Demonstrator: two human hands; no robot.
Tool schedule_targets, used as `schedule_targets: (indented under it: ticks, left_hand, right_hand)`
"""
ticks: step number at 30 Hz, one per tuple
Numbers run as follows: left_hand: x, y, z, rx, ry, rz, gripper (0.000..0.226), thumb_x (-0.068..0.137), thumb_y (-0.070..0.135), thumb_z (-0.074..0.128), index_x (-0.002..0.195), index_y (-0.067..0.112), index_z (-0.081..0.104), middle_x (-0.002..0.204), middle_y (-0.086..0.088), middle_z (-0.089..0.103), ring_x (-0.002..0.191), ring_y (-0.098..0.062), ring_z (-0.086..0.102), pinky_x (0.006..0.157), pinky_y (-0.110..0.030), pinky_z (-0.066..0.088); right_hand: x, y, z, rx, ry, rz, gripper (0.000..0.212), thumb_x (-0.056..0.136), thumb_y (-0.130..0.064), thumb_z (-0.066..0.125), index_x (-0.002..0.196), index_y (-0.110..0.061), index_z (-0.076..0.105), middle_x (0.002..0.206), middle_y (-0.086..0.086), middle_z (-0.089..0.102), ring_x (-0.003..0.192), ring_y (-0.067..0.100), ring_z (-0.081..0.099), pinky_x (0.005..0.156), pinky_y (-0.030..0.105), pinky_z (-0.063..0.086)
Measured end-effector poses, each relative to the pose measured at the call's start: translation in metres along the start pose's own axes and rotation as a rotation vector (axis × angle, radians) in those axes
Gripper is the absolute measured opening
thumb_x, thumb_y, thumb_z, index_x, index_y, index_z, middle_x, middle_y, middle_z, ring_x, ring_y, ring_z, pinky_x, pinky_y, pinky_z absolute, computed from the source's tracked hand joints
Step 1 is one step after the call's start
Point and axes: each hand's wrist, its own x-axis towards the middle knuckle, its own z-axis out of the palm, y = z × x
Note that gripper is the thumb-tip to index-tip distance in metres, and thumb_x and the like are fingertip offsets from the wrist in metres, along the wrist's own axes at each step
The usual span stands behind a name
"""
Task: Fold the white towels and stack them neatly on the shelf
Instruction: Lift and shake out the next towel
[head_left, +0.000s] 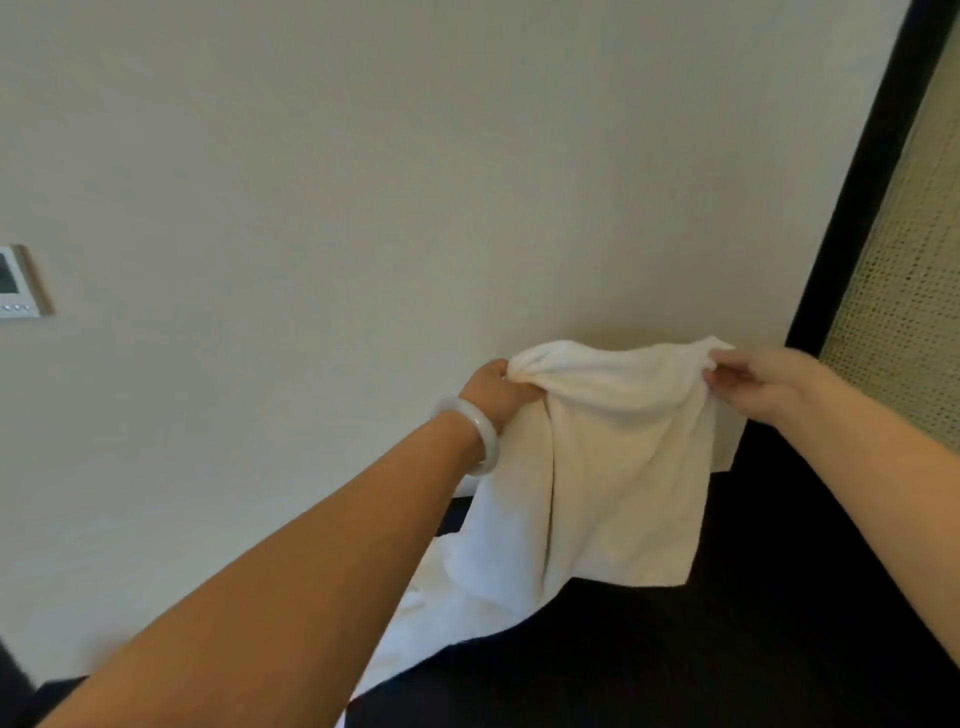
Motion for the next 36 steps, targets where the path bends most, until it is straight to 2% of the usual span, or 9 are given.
schedule_targets:
  ticks: [2,5,12,15,19,24,29,32,36]
  left_hand:
    - [0.005,-0.037,0.043,0.056,-0.095,-0.179,0.05,0.091,0.015,0.065,0.137,0.005,0.049,0.134,-0.016,0.056,0.121,-0.035,0.054,0.105,-0.048,0.043]
    - [-0.002,-0.081,0.074,0.262,-0.147,-0.322,0.067,0.095,0.015,0.06,0.152,0.01,0.026,0.152,-0.012,0.037,0.136,-0.031,0.04,0.108,-0.035,0.034]
    - [-0.039,-0.176,0.023,0.815,0.019,-0.439,0.054,0.096,0.011,0.05,0.148,0.013,0.034,0.146,-0.01,0.044,0.132,-0.026,0.045,0.11,-0.035,0.038]
    - [-0.059,-0.212,0.003,0.944,-0.005,-0.512,0.069,0.092,0.008,0.057,0.151,0.009,0.022,0.155,-0.014,0.027,0.139,-0.027,0.036,0.113,-0.033,0.033]
    - [-0.074,-0.236,0.003,1.11,0.127,-0.434,0.068,0.09,0.03,0.064,0.144,0.013,0.028,0.147,-0.009,0.031,0.133,-0.025,0.037,0.109,-0.032,0.037]
    - [-0.069,-0.237,0.009,1.197,0.173,-0.415,0.071,0.089,0.044,0.062,0.144,0.018,0.026,0.138,-0.008,0.035,0.124,-0.027,0.04,0.103,-0.035,0.041]
    - [-0.057,-0.229,0.01,1.039,0.016,-0.353,0.086,0.093,0.045,0.058,0.154,0.032,0.0,0.139,-0.008,0.037,0.128,-0.027,0.042,0.11,-0.036,0.035]
    - [-0.044,-0.223,0.025,1.122,-0.021,-0.333,0.071,0.098,0.05,0.044,0.155,0.032,0.005,0.145,-0.009,0.033,0.133,-0.028,0.036,0.113,-0.04,0.032]
    - [-0.026,-0.219,0.038,1.294,-0.017,-0.317,0.056,0.104,0.042,0.029,0.155,0.03,0.01,0.161,-0.003,0.01,0.145,-0.028,0.015,0.116,-0.047,0.02]
  right_hand:
    - [0.012,0.046,-0.032,-0.114,-0.022,0.148,0.012,0.098,0.007,0.047,0.103,0.007,0.058,0.103,0.015,0.057,0.089,0.025,0.064,0.066,0.022,0.058]
    - [0.014,0.125,-0.061,-0.439,-0.099,0.148,0.044,0.093,0.003,0.059,0.136,0.001,0.048,0.124,0.013,0.055,0.116,0.031,0.055,0.101,0.039,0.047]
    - [-0.047,0.252,-0.048,-1.495,-0.817,-0.345,0.083,0.091,-0.044,0.063,0.156,-0.031,0.012,0.163,0.0,0.002,0.15,0.023,0.007,0.122,0.038,0.012]
    - [-0.033,0.274,-0.046,-1.85,-0.686,-0.637,0.061,0.096,-0.036,0.054,0.149,-0.035,0.024,0.156,0.001,0.021,0.141,0.027,0.027,0.113,0.042,0.027]
    - [0.022,0.225,-0.033,-1.255,-0.459,-0.329,0.008,0.099,-0.023,0.049,0.105,-0.022,0.054,0.101,-0.003,0.061,0.096,0.02,0.058,0.074,0.023,0.044]
    - [0.096,0.142,-0.065,-0.523,0.005,0.102,0.032,0.094,-0.028,0.065,0.117,-0.007,0.058,0.113,0.013,0.064,0.102,0.031,0.06,0.092,0.047,0.05]
    - [0.096,0.164,-0.075,-1.409,0.061,-0.256,0.051,0.092,-0.025,0.061,0.136,-0.003,0.044,0.133,0.021,0.049,0.115,0.037,0.051,0.095,0.042,0.045]
    - [0.055,0.194,-0.057,-1.471,-0.292,-0.448,0.052,0.096,-0.022,0.059,0.143,-0.008,0.041,0.146,0.012,0.042,0.127,0.027,0.044,0.105,0.033,0.035]
    - [0.031,0.23,-0.063,-1.831,-0.783,-0.317,0.049,0.097,-0.033,0.055,0.142,-0.022,0.041,0.144,0.002,0.04,0.136,0.022,0.037,0.109,0.03,0.031]
